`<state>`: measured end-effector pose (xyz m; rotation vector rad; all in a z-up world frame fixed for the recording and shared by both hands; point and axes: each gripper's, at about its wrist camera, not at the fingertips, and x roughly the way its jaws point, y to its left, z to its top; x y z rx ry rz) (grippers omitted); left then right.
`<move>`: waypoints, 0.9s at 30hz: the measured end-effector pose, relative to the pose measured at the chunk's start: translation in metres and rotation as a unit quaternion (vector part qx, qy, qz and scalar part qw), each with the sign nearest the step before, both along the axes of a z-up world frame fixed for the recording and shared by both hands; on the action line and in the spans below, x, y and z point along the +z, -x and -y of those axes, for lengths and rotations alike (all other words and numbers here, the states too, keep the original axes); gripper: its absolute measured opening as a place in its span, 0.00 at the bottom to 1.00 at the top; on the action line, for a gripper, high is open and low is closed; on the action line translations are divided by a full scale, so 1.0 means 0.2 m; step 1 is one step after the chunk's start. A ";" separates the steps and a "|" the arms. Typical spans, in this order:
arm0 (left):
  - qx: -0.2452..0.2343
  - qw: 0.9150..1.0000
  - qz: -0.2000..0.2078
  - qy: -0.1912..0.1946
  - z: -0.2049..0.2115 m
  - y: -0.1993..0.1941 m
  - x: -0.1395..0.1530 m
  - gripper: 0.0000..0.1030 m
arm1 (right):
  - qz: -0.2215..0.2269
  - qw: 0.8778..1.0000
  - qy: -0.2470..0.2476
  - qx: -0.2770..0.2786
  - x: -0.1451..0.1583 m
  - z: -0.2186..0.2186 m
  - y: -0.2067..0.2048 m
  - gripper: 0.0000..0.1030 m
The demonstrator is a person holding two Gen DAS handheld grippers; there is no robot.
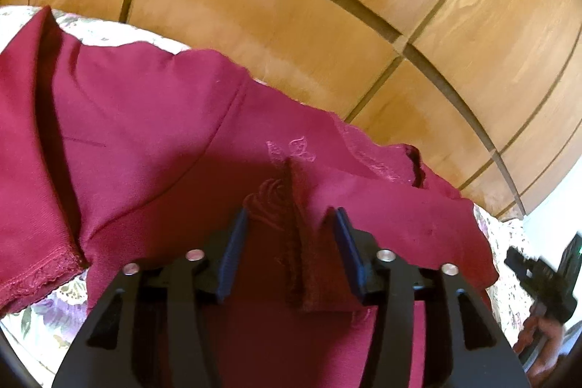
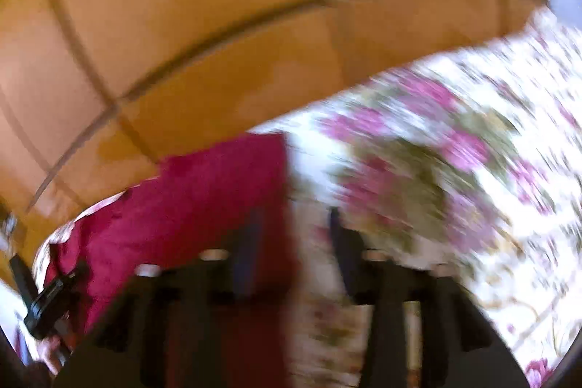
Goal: Fold small clothes
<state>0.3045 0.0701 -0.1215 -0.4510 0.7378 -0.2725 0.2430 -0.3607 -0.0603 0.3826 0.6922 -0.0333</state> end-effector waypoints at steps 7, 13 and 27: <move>0.001 0.999 -0.018 -0.042 0.06 -0.03 -0.01 0.54 | -0.076 0.996 -0.005 -0.039 -0.25 0.03 -0.17 0.07; -0.017 0.998 -0.023 -0.061 0.09 -0.04 0.03 0.64 | -0.064 0.996 -0.008 -0.065 -0.09 -0.01 -0.04 0.49; 0.043 0.987 -0.006 -0.153 -0.26 0.39 0.16 0.84 | -0.052 0.989 0.138 -0.001 -0.14 -0.61 0.41 0.94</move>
